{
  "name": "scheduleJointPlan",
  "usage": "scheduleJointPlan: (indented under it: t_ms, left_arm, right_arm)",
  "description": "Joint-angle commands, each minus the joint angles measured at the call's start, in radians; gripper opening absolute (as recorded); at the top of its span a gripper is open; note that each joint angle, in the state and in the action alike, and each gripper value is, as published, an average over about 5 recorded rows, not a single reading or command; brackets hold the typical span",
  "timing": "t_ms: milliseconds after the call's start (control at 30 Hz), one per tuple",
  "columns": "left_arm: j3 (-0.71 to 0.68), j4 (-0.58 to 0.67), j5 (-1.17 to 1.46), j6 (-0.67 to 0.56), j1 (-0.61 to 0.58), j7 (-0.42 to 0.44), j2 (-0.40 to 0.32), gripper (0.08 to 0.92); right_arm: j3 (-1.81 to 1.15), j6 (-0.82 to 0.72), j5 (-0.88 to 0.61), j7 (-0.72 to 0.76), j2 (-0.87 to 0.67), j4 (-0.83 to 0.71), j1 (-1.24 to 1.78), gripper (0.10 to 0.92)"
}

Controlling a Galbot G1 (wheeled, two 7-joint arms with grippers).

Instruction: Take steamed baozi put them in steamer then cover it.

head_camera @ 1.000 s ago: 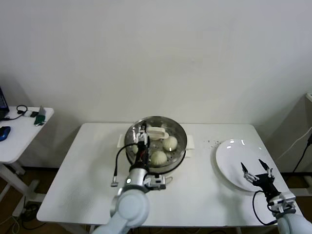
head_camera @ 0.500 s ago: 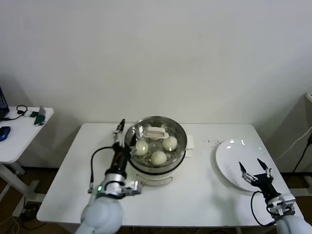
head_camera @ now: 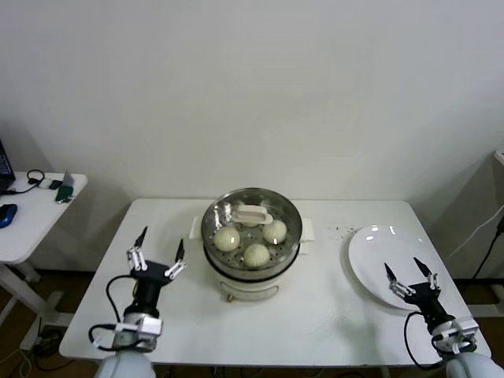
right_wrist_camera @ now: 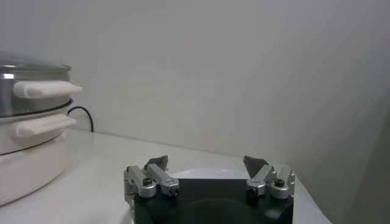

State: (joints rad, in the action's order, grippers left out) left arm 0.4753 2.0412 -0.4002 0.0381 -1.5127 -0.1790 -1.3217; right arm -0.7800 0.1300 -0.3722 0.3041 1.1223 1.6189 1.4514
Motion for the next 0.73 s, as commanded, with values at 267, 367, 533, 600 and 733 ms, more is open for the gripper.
scheduleJointPlan:
  t_ms: [267,367,533,600,733]
  left_arm:
    - [0.122,-0.163,0.453,-0.244,-0.121,0.027,-0.047,0.823]
    - [0.122,-0.162,0.450,-0.243,-0.106,0.037,-0.047,0.823]
    - [0.125,-0.157,0.425,-0.242,-0.095,0.053,-0.050,0.823]
    - [0.126,-0.152,0.420,-0.242,-0.096,0.059,-0.052,0.823]
    - [0.125,-0.145,0.417,-0.242,-0.101,0.066,-0.052,0.823]
  right_arm:
    - [-0.003,0.031,-0.055,0.025,-0.001,-0.011,0.007,0.823]
    - [-0.003,0.036,-0.058,0.025,0.000,-0.020,0.007,0.823]
    - [-0.004,0.043,-0.059,0.027,0.001,-0.029,0.012,0.823]
    - [-0.005,0.045,-0.059,0.028,0.003,-0.029,0.014,0.823]
    - [-0.005,0.048,-0.059,0.029,0.007,-0.030,0.017,0.823]
